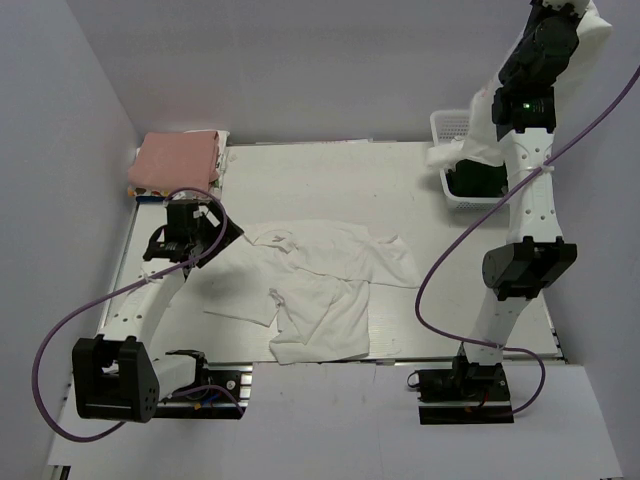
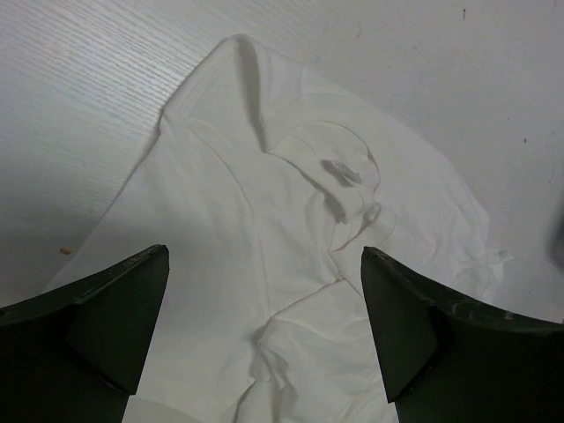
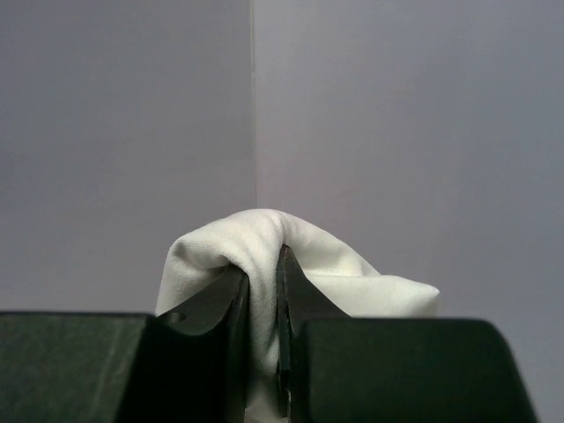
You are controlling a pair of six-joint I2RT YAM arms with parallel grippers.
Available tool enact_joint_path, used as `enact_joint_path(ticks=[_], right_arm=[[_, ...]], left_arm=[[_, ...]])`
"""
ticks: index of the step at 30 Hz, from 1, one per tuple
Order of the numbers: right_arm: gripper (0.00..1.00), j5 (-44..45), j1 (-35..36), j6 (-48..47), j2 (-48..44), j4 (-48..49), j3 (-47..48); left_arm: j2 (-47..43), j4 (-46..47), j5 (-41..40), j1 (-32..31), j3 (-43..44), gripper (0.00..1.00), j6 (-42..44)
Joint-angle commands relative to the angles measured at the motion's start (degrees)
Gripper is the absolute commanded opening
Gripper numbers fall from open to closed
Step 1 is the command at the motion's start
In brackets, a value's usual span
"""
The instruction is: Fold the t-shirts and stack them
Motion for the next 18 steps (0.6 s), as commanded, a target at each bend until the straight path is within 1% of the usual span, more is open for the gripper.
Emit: enact_joint_path(ticks=[1,2,3,4,8,9,10,11,12,13,14,15,16,17,18], right_arm=[[0.00,-3.9,-2.9,-2.0,1.9,13.5,4.1],[0.00,-4.6,-4.5,-1.7,2.6,14.3,5.0],[0.00,-7.1,-5.9,-0.1,2.6,14.7,5.1],[0.00,-9.4,-6.3,0.9,2.6,15.1,4.8],[0.00,-12.7,-7.5,1.7,1.5,15.1,1.0],[0.00,-12.9,-7.7,2.2,1.5,13.7,-2.3],[0.00,-13.3,-8.0,2.9,1.2,12.6,-3.6],[0.00,-15.8,-8.4,3.5,1.0,8.6,-5.0],[0.00,-17.0,-8.6,6.0,1.0,7.0,-9.7],[0.00,-17.9,-8.9,7.2,0.9,5.4,-11.0],[0.00,-20.0,-9.3,8.2,1.2,0.4,-13.9],[0.00,-21.1,-9.4,11.9,2.2,-1.2,-16.8],[0.00,-20.9,-9.7,13.4,2.6,-2.6,-18.3],[0.00,-20.5,-9.8,16.5,3.1,-6.1,-21.3],[0.00,-20.5,-9.9,18.8,4.7,-6.9,-22.7]], left_arm=[[0.5,2.1,1.7,-0.2,2.8,1.00,-0.4],[1.2,2.1,1.7,-0.2,3.3,1.00,-0.4],[1.8,2.1,2.2,-0.2,3.3,1.00,-0.4],[1.8,2.1,2.2,-0.2,3.3,1.00,-0.9],[2.4,3.3,3.4,-0.2,2.1,1.00,-1.5],[3.0,4.2,3.4,-0.2,2.1,1.00,-2.0],[3.0,4.7,4.2,-0.2,1.6,1.00,-2.0],[3.6,4.7,4.9,-0.2,1.6,1.00,-2.0],[3.6,4.7,4.9,-0.2,1.6,1.00,-2.0],[4.1,4.7,5.4,-0.2,2.1,1.00,-2.0],[4.1,4.1,5.4,-0.2,2.1,1.00,-2.0],[4.6,4.1,5.4,-0.2,2.7,1.00,-2.0],[4.6,3.5,5.4,-0.2,2.7,1.00,-2.0],[4.6,3.5,5.4,-0.2,3.2,1.00,-1.5],[4.6,3.5,5.4,-0.2,3.2,1.00,-1.5]])
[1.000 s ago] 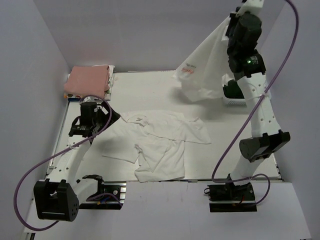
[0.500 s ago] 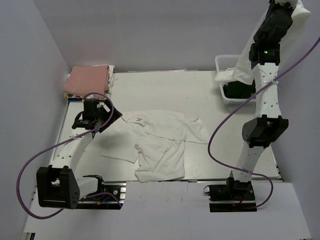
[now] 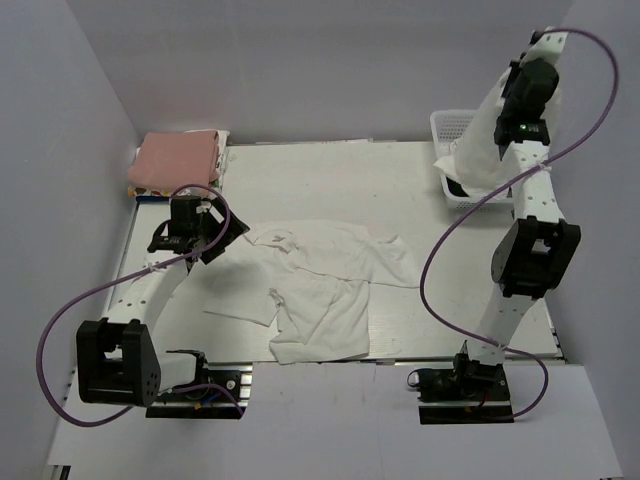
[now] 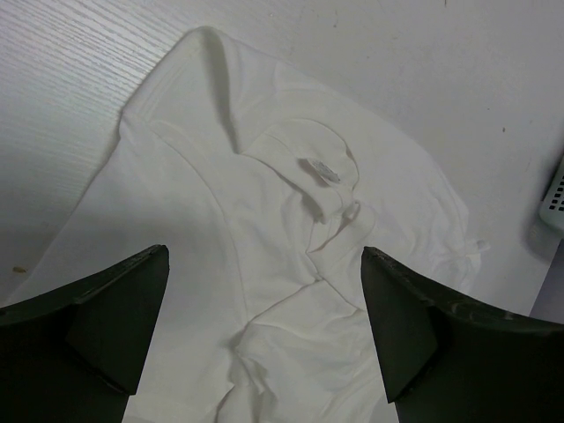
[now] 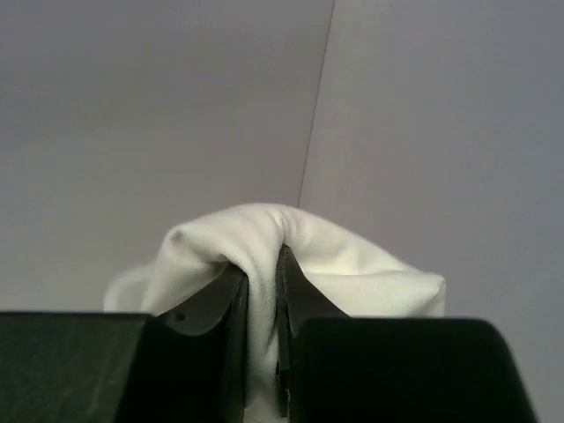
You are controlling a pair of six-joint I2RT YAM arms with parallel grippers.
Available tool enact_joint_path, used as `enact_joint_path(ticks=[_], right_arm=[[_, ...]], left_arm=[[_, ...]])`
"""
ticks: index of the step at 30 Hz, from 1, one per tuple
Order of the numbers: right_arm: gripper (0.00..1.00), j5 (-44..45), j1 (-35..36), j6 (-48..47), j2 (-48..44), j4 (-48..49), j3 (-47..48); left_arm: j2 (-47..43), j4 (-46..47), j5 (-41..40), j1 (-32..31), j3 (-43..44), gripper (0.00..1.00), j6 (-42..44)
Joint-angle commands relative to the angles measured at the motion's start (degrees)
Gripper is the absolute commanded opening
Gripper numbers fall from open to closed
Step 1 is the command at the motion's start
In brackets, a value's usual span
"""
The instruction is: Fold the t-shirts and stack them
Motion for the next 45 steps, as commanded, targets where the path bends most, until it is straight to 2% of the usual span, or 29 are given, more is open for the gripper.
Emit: enact_joint_path(ticks=[1,5,6,7,8,11,14,15,16,19,22,26,30,34,35,36,37,38,39,40,41,42,43,45], right_arm=[[0.00,-2.5,-1.2,9.6,3.2,-7.9,-7.9],[0.00,-7.6,-1.9,12.6,8.3,-19.8,-7.6],[0.14,-8.2,-1.7,12.7,9.9,-23.9,-6.1],[0.63,-8.9,-1.6,12.4,10.6,-25.8,-1.1],[0.90,-9.3,-1.5,12.9,10.9,-28.3,0.4],[0.90,-13.9,-1.3,12.0,8.0,-31.2,3.6],[0.90,-26.0,-0.5,9.6,2.7,-32.9,4.9],[0.90,-33.3,-0.3,8.7,0.9,-34.4,5.0],[0.90,-35.9,0.2,8.3,-0.3,-35.4,5.5],[0.90,-45.5,2.9,3.8,-2.1,-45.1,7.7],[0.90,-50.9,8.0,-1.9,-3.2,-51.9,6.0],[0.90,-57.7,13.5,-9.0,-4.5,-55.6,1.9],[0.90,-58.3,20.2,-13.0,-4.3,-61.9,0.2],[0.90,-57.8,26.1,-7.8,-8.3,-55.2,-9.2],[0.90,-57.0,26.8,-5.3,-9.4,-50.1,-13.5],[0.90,-52.3,27.2,-1.6,-13.4,-47.7,-16.0],[0.90,-50.2,29.1,0.3,-15.1,-42.3,-25.0],[0.90,-47.5,29.6,5.7,-18.3,-37.7,-28.2],[0.90,-41.2,30.1,6.5,-21.2,-35.9,-31.1],[0.90,-40.0,30.7,8.8,-22.5,-33.1,-38.7],[0.90,-38.4,30.7,12.5,-25.2,-32.1,-40.7],[0.90,-32.7,30.6,13.4,-27.6,-29.6,-42.7],[0.90,-30.4,30.7,14.6,-29.8,-29.0,-48.9],[0.90,-25.3,30.3,17.9,-31.6,-25.1,-55.0]], left_arm=[[-0.3,-0.3,0.7,-0.2,1.8,1.00,0.1],[-1.5,-1.4,-0.4,-0.2,2.3,1.00,0.6],[-1.5,-1.4,-0.4,-0.2,2.3,1.00,0.6],[-1.5,-1.4,-0.9,-0.2,2.3,1.00,1.3],[-1.5,-1.4,-0.9,-0.2,2.8,1.00,1.3],[-1.5,-1.4,-0.9,-0.2,2.8,1.00,1.3],[-1.5,-0.7,-0.3,-0.2,2.8,1.00,1.8],[-1.5,0.1,0.3,-0.2,2.8,1.00,1.8],[-1.5,0.1,1.0,-0.2,2.8,1.00,1.8],[-0.9,0.1,2.0,-0.2,2.8,1.00,3.1],[-0.9,0.1,2.6,-0.2,2.8,1.00,3.7],[-0.9,-0.6,3.1,-0.2,2.8,1.00,4.3],[-3.1,-1.6,3.1,-0.2,0.9,1.00,4.3],[-4.8,-2.2,2.6,-0.2,-1.3,1.00,3.6],[-5.4,-3.5,2.6,-0.2,-1.3,1.00,3.6],[-5.9,-4.1,3.3,-0.2,-1.3,1.00,3.6],[-5.9,-4.8,3.8,-0.2,-2.1,1.00,3.0],[-5.9,-6.5,3.8,-0.2,-2.9,1.00,3.0],[-6.5,-7.3,3.8,-0.2,-4.0,1.00,3.0],[-6.5,-8.0,4.5,-0.2,-4.7,1.00,2.3],[-6.5,-8.0,5.0,-0.2,-5.5,1.00,2.3],[-6.5,-8.0,5.0,-0.2,-7.3,1.00,2.3],[-5.8,-8.0,5.6,-0.2,-8.2,1.00,2.3],[-3.5,-6.5,5.7,-0.2,-9.5,1.00,2.3]])
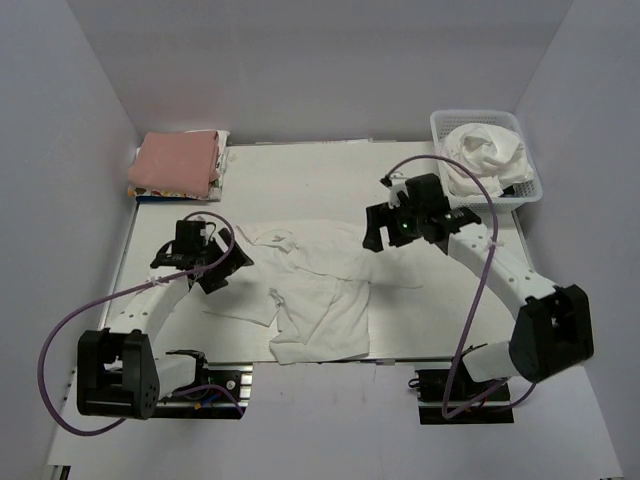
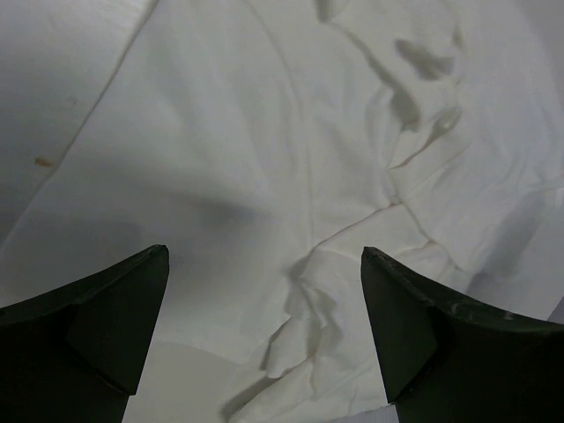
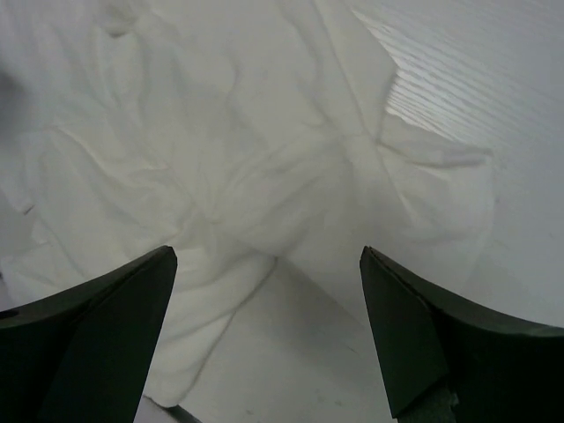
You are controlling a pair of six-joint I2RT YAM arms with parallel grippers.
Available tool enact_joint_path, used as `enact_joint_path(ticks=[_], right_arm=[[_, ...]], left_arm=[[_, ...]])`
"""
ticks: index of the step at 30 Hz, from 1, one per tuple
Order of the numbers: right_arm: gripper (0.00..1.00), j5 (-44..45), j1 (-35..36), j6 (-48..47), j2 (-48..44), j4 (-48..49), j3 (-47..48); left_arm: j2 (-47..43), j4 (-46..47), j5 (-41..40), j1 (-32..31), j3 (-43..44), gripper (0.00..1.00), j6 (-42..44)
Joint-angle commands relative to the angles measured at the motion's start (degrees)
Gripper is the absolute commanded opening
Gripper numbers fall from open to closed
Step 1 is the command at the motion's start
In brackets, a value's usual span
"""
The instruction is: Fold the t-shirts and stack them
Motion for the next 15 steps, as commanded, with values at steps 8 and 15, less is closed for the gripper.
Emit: enact_joint_path(ticks=[8,15], right_arm=[[0.90,24.9,-1.0,10.4,-0.1,14.5,-13.3],[0.90,26.1,-1.1,12.2,6.0,16.1,-11.1]], left_arm=[[7.8,-12.8,-10.7,-0.2,0.4,1.00,-7.9],[8.6,-16.7,-14.3,0.4,-0.7,1.00,-13.1]])
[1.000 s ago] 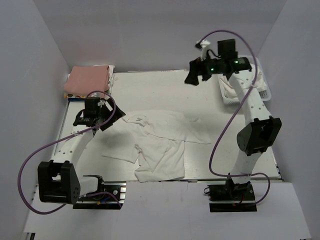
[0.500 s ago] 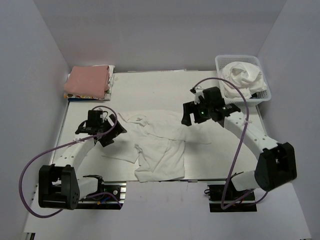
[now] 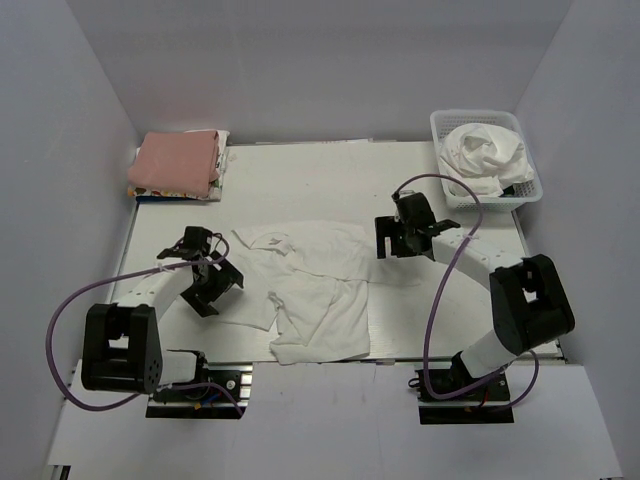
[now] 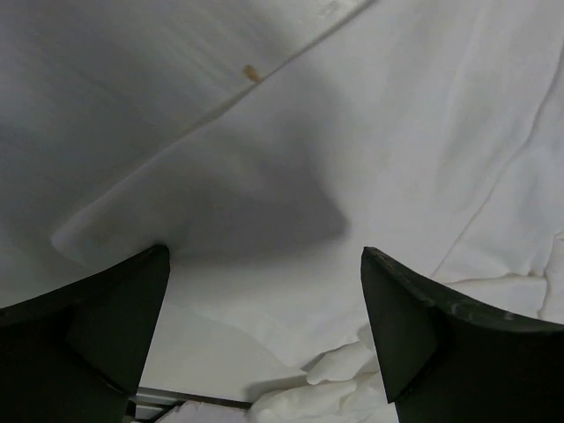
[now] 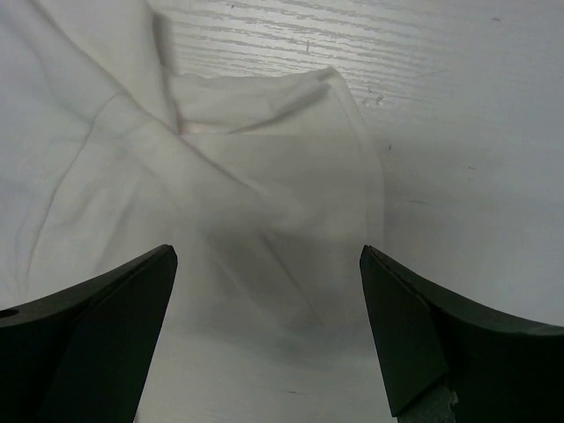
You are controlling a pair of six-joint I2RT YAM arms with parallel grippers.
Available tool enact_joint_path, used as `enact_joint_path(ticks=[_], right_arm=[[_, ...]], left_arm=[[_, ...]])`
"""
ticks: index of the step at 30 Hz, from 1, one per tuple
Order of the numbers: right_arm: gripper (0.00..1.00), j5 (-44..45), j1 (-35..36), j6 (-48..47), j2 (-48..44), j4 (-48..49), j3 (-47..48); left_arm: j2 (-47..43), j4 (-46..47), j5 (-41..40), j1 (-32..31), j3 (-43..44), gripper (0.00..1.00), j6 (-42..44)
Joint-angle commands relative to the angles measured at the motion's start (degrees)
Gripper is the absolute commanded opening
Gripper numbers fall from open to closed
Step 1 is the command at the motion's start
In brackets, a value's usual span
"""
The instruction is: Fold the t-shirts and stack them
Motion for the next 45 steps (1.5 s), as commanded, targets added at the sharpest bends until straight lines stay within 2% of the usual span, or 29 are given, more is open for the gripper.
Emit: enact_joint_path(ticks=[1,6,13,14,15,17,18,20,21,22,23,25,29,33,36,39,45], right_arm=[[0.90,5.0,-0.2,2.6,1.5,3.0,2.4],[0.90,8.9,-0.3,2.8,4.2,3.0,2.6],[0.90,6.2,-0.4,5.1,7.8,4.4,2.9],[0.90,5.6,-0.5,6.3,8.2,5.2,2.5],[0.89,5.2,-0.4,6.6,8.2,5.5,1.9],[0.80,3.7,-0.6,7.3,8.4,7.4,1.8],[0.75,0.6,-0.4,7.4,8.6,8.6,1.6],[0.58,-2.3,-0.4,8.0,8.9,10.3,1.0],[0.49,-3.5,-0.3,8.1,9.3,10.7,1.0],[0.39,-4.3,-0.3,8.3,9.4,11.0,0.9],[0.19,-4.3,-0.3,8.5,9.3,10.9,1.1],[0.01,-3.7,-0.5,7.6,7.5,11.0,1.2],[0.00,-0.4,-0.3,5.9,1.3,11.5,3.9],[0.00,5.2,-0.5,4.5,-4.8,11.2,7.7],[0.00,9.1,-0.5,2.7,-10.3,12.8,10.2],[0.00,11.9,-0.3,-0.4,-16.0,14.3,11.7],[0.00,20.6,-0.3,-9.2,-27.2,20.3,17.3]], left_arm=[[1.4,-4.5,-4.4,0.3,0.8,1.00,-3.2],[8.3,-4.5,-5.1,-0.3,3.0,1.00,-3.2],[18.6,-1.7,-5.8,-1.4,7.6,0.97,-1.9],[20.8,-1.0,-5.8,-1.9,8.1,0.87,-1.9],[21.9,-1.0,-5.8,-1.9,9.2,0.80,-1.9],[24.2,-0.4,-5.8,-3.4,10.4,0.63,-1.3],[26.4,-0.4,-5.8,-3.4,11.4,0.47,-1.3],[28.3,0.3,-6.4,-5.0,12.2,0.26,-1.3],[29.2,0.3,-6.4,-5.0,13.3,0.00,-1.3],[30.5,0.3,-6.4,-5.5,13.9,0.00,-1.3],[30.6,-0.3,-6.4,-6.2,14.4,0.00,-0.7],[29.9,-0.9,-8.3,-6.2,16.5,0.00,-0.7],[25.3,-3.2,-13.3,-7.3,23.6,0.00,0.6],[19.7,-5.0,-20.4,-7.8,36.7,0.00,2.7],[14.7,-2.7,-21.8,-7.8,43.9,0.00,6.3],[8.2,4.7,-22.4,-7.8,47.5,0.00,10.3],[-9.1,19.0,-18.1,-7.8,47.1,0.00,19.0]])
